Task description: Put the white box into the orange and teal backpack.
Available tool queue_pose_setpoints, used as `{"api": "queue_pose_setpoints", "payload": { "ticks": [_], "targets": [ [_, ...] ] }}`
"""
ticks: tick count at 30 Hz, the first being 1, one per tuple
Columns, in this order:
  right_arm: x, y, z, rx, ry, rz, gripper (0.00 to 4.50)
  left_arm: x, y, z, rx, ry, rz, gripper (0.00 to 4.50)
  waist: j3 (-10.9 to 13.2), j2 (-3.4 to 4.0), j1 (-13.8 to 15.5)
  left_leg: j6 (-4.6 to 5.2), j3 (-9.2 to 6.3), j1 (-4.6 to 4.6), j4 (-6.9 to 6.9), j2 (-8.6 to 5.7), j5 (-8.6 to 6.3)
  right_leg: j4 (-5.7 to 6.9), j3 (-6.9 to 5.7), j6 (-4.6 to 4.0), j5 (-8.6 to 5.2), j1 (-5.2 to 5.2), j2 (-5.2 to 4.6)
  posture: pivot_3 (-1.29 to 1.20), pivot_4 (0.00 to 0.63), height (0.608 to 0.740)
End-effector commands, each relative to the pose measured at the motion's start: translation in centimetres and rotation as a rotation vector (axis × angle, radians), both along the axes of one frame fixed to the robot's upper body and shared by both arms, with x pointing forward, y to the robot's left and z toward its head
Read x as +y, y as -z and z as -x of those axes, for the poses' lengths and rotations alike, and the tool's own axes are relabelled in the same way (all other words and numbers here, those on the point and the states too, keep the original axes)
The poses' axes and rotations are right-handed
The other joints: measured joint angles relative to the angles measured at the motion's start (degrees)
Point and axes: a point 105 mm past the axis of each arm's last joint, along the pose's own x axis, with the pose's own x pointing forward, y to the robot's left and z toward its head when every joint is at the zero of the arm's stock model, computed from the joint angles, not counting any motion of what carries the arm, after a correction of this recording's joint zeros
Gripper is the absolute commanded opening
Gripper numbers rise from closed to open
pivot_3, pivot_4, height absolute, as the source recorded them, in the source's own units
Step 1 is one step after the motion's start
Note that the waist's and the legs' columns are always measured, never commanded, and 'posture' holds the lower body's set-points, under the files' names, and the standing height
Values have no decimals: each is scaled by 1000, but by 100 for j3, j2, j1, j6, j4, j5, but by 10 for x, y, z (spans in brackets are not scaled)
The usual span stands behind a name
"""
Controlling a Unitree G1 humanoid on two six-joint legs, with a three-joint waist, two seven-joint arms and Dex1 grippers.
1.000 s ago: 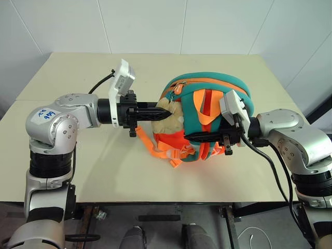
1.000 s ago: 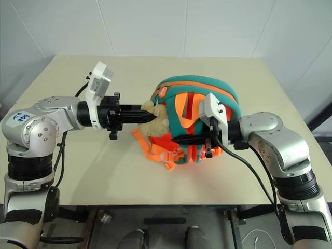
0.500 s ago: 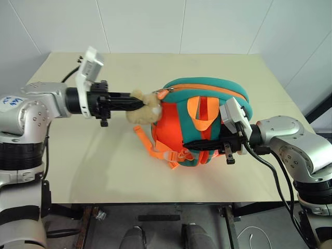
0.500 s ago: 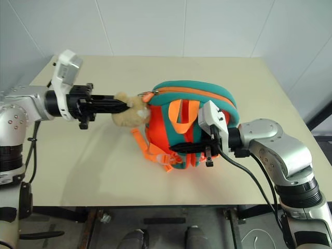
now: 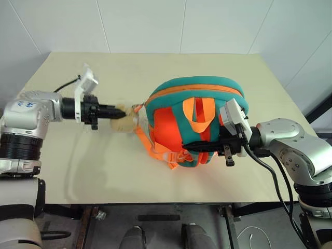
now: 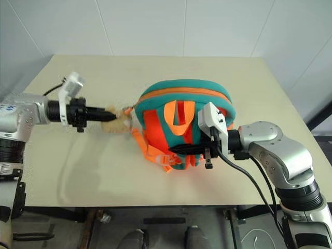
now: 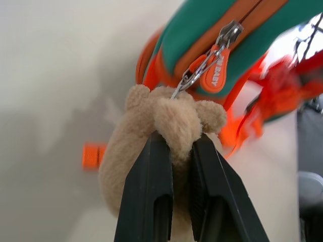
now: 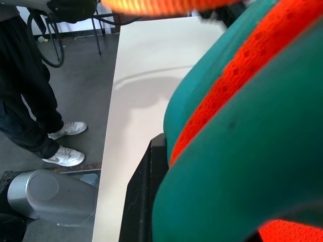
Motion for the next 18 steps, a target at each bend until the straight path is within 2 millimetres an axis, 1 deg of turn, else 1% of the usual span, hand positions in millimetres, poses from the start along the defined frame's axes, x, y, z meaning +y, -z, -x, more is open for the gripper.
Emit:
{"api": "queue_pose_setpoints", "payload": {
  "ticks": [1,4,7,10,12,14,16,17,18],
  "targets": [
    [-3,-10,5,-49,-5,-11,0,4,11,-9,-3,-32,-89,94,0,0,8,1,0,1,1,0,0,0,0,0,0,2,-1,0,150,740],
    [-2,-10,6,-49,-6,-13,0,0,30,-19,-2,-46,-155,93,0,0,6,1,0,1,0,0,0,1,0,0,0,2,0,0,150,740],
    [-1,-10,6,-47,-4,-16,0,-6,46,-24,15,-36,-191,91,0,0,-5,1,0,1,1,0,0,1,0,0,0,1,0,0,150,740],
    [0,-9,6,-46,-2,-16,0,-8,59,-30,30,-52,-197,79,0,0,-10,1,0,1,0,1,0,2,1,0,0,-1,0,0,150,740],
    [1,-9,6,-44,3,-15,0,-10,65,-33,36,-66,-166,78,0,0,3,1,-1,3,1,1,0,4,0,0,0,0,0,0,150,740],
    [0,-8,5,-42,19,-11,0,-14,60,-40,-3,-94,-101,78,0,0,9,1,-1,4,7,0,0,7,0,0,0,3,-1,0,150,740],
    [-4,-6,2,-11,56,11,0,-14,48,-46,-61,-125,-32,78,0,0,12,4,-1,4,14,-1,1,10,0,1,3,8,-3,0,150,740],
    [-9,-3,-2,20,93,35,315,-14,41,-48,-74,-131,0,77,0,0,13,5,-2,3,15,-1,3,9,0,0,8,8,-3,0,150,740],
    [-14,-1,-5,31,129,52,664,-13,36,-48,-77,-135,24,427,0,0,12,6,-2,3,17,-1,3,9,0,1,10,8,-3,0,150,740]
  ]
}}
